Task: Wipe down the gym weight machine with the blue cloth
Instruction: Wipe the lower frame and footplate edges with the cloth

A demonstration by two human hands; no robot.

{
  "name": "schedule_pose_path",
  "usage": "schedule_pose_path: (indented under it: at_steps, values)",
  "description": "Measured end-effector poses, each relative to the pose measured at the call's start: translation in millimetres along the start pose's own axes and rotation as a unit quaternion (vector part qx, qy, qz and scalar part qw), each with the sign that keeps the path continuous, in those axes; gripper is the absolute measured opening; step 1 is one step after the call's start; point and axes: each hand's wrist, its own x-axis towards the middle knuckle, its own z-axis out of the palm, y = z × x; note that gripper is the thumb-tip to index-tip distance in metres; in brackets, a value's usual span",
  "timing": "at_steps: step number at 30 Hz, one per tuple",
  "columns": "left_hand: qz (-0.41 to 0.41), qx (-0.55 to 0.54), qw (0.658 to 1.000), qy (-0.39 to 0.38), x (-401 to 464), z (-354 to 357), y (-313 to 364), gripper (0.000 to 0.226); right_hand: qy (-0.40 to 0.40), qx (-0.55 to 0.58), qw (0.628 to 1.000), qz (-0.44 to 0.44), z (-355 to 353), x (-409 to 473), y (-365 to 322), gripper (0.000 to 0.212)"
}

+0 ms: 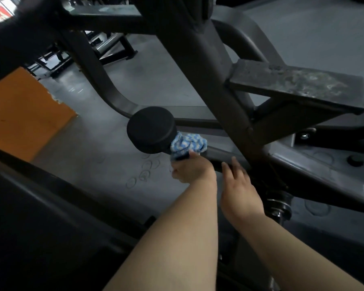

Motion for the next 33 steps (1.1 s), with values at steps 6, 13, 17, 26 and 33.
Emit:
schedule_pose_path:
  at_steps: [6, 13, 17, 26, 33]
  values:
    - [-0.034, -0.135, 0.982, -0.130, 36, 23, -16, 0.068, -0.071, -0.150, 0.986, -0.013, -5, -2, 4, 0.064]
    - [0.056, -0.076, 0.993, -0.064, 64, 5, 13, 0.055, -0.101, -0.188, 0.976, -0.046, -11, -9, 22, 0.064]
    - [0.047, -0.114, 0.988, -0.087, 53, 10, 1, 0.053, -0.042, -0.160, 0.985, -0.055, -15, -23, 37, 0.058]
    - [-0.048, -0.088, 0.989, -0.111, -21, 43, -43, 0.059, 0.273, -0.143, 0.951, 0.005, -11, -66, 115, 0.056]
    - [-0.178, -0.068, 0.956, -0.222, -68, 57, -75, 0.038, 0.176, -0.137, 0.967, 0.127, -15, -66, 118, 0.094]
